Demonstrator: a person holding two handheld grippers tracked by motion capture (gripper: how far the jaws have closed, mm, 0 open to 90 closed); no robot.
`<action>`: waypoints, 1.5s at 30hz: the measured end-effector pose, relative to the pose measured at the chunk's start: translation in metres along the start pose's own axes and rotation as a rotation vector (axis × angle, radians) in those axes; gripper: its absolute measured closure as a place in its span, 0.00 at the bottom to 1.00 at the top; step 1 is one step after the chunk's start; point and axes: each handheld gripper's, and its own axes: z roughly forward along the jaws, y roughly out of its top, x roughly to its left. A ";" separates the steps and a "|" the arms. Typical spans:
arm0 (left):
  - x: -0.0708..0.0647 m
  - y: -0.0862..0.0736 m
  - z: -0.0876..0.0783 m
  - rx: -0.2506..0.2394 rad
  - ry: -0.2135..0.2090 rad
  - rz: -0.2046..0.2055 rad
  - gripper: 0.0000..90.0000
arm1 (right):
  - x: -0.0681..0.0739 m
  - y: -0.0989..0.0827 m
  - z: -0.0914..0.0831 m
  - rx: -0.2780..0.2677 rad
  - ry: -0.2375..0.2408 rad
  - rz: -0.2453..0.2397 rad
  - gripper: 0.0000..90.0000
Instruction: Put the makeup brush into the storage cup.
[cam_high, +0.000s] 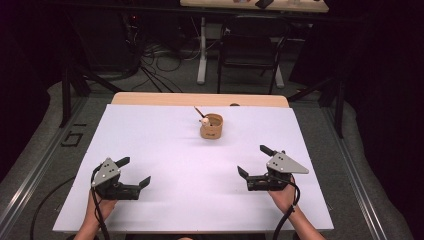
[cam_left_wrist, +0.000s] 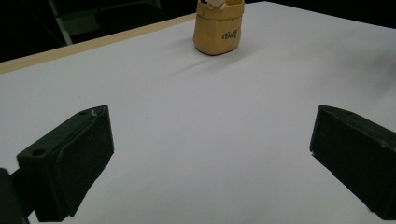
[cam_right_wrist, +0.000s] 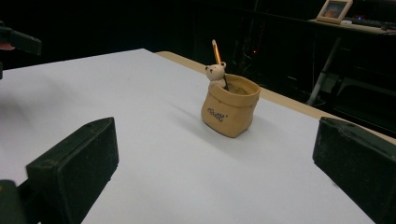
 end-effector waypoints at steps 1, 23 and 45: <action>0.000 0.000 -0.001 0.001 0.000 0.000 0.00 | 0.000 -0.001 -0.002 0.006 -0.002 0.004 0.00; -0.002 -0.009 -0.013 0.003 0.017 0.005 0.00 | 0.006 -0.027 -0.030 0.031 -0.079 0.008 0.00; -0.009 -0.015 -0.023 0.019 0.110 0.001 0.00 | 0.010 -0.034 -0.047 0.055 -0.129 -0.026 0.00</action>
